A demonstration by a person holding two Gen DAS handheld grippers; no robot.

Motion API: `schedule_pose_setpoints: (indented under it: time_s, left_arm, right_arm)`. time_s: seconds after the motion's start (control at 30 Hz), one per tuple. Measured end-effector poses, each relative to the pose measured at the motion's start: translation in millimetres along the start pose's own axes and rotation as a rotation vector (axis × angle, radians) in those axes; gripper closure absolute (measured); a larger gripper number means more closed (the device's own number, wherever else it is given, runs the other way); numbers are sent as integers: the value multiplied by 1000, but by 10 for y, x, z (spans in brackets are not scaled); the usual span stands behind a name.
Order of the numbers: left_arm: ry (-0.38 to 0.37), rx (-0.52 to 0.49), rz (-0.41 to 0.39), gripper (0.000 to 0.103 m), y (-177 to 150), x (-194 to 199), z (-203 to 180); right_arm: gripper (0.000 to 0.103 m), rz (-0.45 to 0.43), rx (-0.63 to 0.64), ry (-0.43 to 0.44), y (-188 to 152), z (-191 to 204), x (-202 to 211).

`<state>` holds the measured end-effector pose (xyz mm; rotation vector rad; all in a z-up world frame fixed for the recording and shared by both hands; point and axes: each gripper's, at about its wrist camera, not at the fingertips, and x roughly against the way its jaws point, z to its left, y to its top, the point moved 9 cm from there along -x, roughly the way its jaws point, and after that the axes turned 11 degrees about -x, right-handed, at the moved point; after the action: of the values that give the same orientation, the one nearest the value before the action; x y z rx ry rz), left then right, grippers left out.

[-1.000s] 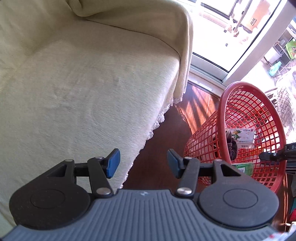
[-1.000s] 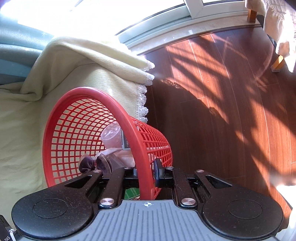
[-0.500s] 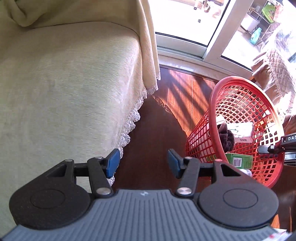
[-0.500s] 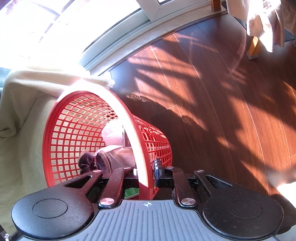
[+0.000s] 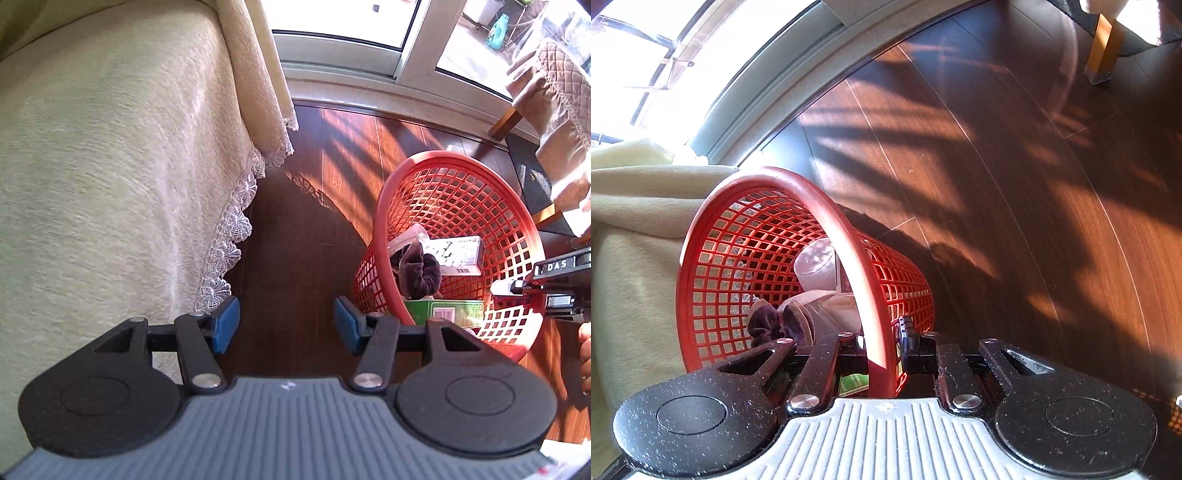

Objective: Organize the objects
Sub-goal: 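Lower the red basket onto the wooden floor and open the right gripper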

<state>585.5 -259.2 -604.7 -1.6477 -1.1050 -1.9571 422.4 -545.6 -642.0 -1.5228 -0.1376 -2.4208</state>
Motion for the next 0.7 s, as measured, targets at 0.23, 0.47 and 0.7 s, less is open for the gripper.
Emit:
schedule_pose_setpoints:
  time_s: [0.23, 0.47, 0.7]
  left_arm:
    - [8, -19, 13, 51, 23, -422, -63]
    - [34, -21, 22, 51, 10, -764, -22]
    - [48, -16, 38, 51, -44, -879, 45]
  right_arm:
    - [93, -1, -2, 14, 171, -170, -579]
    - [88, -9, 34, 59, 257, -224, -1034]
    - [78, -52, 71, -13, 279, -379, -1245]
